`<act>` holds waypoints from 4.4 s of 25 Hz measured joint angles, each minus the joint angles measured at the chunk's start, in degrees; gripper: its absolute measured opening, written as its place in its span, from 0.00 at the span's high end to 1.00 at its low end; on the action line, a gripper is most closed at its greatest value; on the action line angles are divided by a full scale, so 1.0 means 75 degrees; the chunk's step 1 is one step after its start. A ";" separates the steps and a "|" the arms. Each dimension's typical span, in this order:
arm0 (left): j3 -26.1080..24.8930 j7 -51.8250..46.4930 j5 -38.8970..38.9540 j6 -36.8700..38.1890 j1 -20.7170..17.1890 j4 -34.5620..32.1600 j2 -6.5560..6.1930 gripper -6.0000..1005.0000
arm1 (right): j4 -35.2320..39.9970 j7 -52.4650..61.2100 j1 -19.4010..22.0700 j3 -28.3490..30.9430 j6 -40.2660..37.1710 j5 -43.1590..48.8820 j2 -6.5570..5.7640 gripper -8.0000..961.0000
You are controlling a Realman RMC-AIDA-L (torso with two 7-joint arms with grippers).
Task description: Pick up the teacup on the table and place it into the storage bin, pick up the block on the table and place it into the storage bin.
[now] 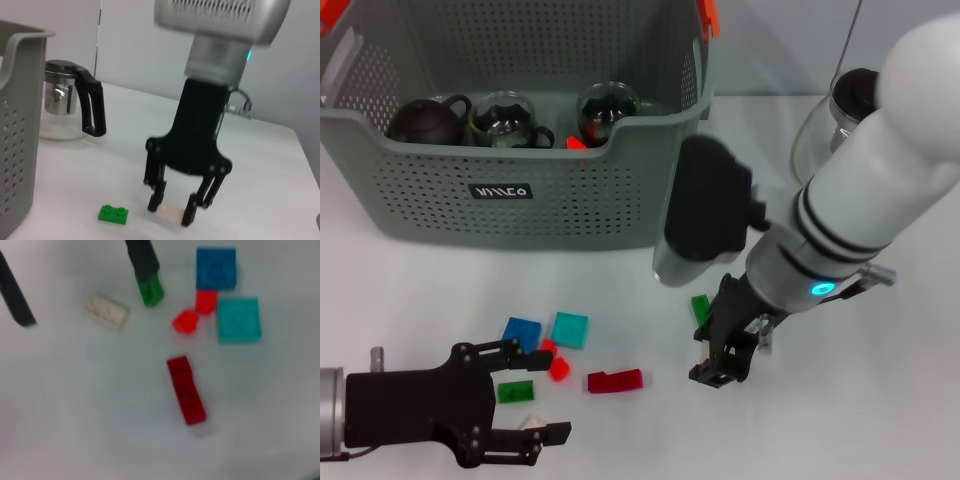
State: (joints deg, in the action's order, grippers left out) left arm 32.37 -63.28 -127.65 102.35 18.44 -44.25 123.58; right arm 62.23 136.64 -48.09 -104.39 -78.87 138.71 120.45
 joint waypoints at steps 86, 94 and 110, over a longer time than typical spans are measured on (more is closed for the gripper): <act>-0.0262 0.0128 0.0023 -0.0217 0.0097 0.0205 0.0018 0.18 | -0.2380 -0.1504 -0.1054 0.0879 0.1508 0.0396 0.0057 0.03; -0.0265 0.0085 0.0015 -0.0218 0.0071 0.0209 0.0035 0.18 | -0.2655 -0.1506 -0.1096 0.0543 0.1954 0.0171 0.0076 0.03; -0.0286 0.0086 0.0004 -0.0299 0.0065 0.0383 -0.0024 0.18 | -0.3110 -0.1411 -0.1196 0.0264 0.2423 -0.0213 0.0089 0.14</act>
State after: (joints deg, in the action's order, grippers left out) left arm 30.23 -62.64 -127.62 100.11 18.93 -41.38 123.40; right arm 38.90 126.06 -57.06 -102.41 -60.69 137.11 121.11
